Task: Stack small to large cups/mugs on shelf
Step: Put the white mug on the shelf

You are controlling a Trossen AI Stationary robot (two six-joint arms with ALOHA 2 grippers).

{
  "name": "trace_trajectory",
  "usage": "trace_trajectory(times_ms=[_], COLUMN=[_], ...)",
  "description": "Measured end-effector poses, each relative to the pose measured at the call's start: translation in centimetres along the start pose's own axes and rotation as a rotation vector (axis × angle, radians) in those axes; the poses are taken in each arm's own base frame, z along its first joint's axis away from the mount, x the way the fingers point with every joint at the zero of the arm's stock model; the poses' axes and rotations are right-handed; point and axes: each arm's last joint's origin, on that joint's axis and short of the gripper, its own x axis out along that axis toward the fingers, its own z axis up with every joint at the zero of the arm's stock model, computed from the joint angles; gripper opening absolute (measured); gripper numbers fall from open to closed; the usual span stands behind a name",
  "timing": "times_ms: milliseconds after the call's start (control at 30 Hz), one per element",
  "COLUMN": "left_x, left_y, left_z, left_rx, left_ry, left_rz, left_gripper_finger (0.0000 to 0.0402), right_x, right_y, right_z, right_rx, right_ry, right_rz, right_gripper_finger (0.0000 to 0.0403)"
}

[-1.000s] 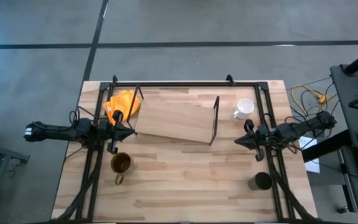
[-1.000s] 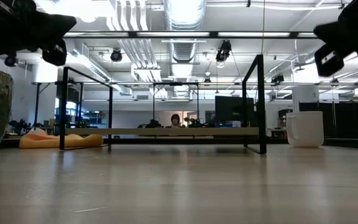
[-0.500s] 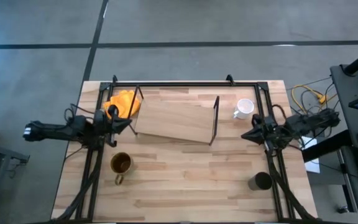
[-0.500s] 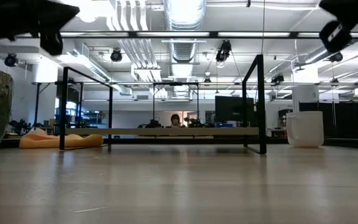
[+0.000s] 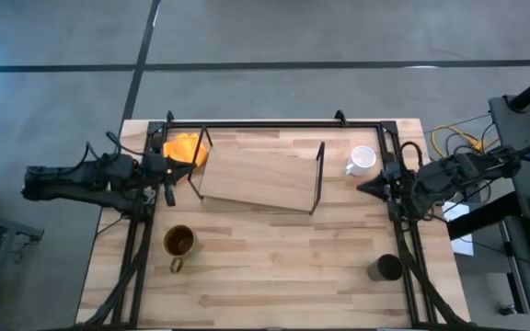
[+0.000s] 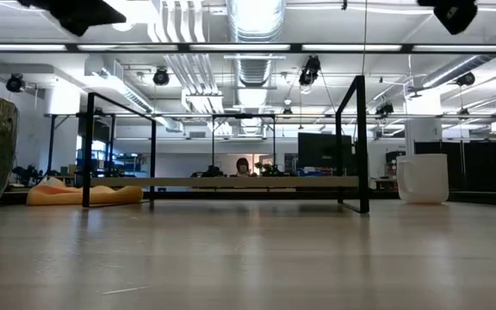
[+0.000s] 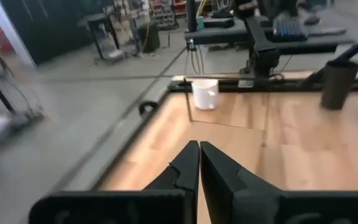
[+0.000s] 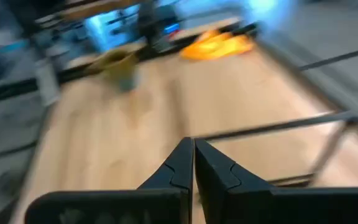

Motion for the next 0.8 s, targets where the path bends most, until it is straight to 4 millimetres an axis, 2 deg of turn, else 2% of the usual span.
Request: trace_trajectory(times_ms=[133, 267, 500, 600, 800], left_x=[-0.3, -0.7, -0.8, -0.9, -1.7], left_y=[0.6, 0.9, 1.0, 1.1, 1.5], left_z=[1.4, 2.1, 2.3, 2.6, 3.6], left_rx=[-0.003, -0.012, 0.136, 0.164, 0.244], left_ry=[-0.016, -0.034, -0.043, -0.047, -0.080], left_rz=[0.113, 0.139, 0.152, 0.154, 0.167], left_gripper_finger=[0.0000, 0.0000, 0.0000, 0.0000, 0.0000], right_x=[0.3, -0.2, -0.2, 0.7, 2.5], right_y=[0.4, 0.3, -0.6, -0.4, 0.3], right_z=[1.3, 1.6, -0.5, -1.3, -1.9], right_rx=[-0.056, -0.015, 0.023, -0.016, -0.098], right_ry=[0.020, 0.154, 0.511, 0.606, 0.695], right_rz=[-0.094, -0.171, -0.454, -0.531, -0.569], right_gripper_finger=[0.0009, 0.0009, 0.0019, 0.0031, 0.0061])
